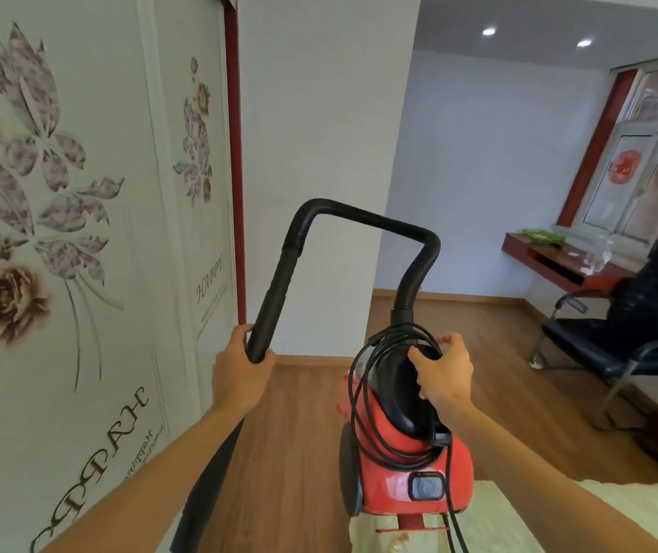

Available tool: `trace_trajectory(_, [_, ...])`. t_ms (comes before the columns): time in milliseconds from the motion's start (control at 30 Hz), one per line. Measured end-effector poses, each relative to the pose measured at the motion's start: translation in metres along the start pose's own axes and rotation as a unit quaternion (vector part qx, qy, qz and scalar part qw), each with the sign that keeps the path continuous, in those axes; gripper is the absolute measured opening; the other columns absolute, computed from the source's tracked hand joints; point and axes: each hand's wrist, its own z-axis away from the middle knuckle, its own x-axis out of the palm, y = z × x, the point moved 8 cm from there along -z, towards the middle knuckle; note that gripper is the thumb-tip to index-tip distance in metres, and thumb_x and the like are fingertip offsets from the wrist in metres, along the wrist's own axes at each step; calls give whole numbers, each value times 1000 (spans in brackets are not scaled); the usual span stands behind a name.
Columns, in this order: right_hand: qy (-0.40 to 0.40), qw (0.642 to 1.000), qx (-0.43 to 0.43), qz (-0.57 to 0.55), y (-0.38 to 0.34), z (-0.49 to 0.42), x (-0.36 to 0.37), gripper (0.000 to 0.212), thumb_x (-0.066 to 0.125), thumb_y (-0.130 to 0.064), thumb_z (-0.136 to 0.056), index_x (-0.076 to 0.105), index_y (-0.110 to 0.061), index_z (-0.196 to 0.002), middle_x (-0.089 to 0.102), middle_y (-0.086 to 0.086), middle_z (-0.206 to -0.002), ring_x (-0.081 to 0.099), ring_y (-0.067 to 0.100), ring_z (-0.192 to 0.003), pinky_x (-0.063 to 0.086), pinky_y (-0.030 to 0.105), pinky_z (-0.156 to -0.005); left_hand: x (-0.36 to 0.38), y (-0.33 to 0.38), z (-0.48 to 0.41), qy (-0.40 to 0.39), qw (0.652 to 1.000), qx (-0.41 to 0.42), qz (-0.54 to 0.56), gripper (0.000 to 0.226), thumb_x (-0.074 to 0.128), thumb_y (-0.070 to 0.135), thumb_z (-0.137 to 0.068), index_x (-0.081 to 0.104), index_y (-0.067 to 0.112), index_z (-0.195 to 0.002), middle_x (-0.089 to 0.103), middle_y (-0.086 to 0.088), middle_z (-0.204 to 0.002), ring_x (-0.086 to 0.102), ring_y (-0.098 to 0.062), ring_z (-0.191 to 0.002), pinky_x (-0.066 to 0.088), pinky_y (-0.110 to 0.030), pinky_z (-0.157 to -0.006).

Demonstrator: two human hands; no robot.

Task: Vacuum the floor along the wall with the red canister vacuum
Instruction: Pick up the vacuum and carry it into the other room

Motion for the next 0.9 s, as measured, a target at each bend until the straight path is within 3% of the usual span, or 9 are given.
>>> trace_trajectory(200, [19, 1000, 7, 21, 5, -58, 13, 35, 73, -19, -88, 46, -22, -110, 68, 16, -87, 64, 25, -53, 50, 28, -40, 46, -13, -51, -10, 1000, -6, 7, 49, 72, 19, -88, 52, 15, -132, 69, -12, -94, 64, -14, -64, 52, -21, -57])
trace_trajectory(433, [28, 999, 20, 34, 22, -141, 29, 34, 72, -19, -88, 47, -18, -112, 68, 15, -85, 60, 23, -45, 51, 30, -41, 122, -22, -109, -31, 999, -18, 20, 48, 71, 19, -89, 52, 14, -132, 64, -1, -98, 62, -7, -67, 45, -8, -55])
trace_trajectory(900, [21, 999, 7, 42, 23, -322, 78, 35, 75, -23, -86, 48, -19, -109, 69, 12, -89, 69, 29, -59, 59, 39, -47, 248, -46, -242, -15, 997, -49, 52, 46, 71, 23, -89, 52, 15, -130, 68, -9, -94, 66, -19, -68, 60, -33, -62])
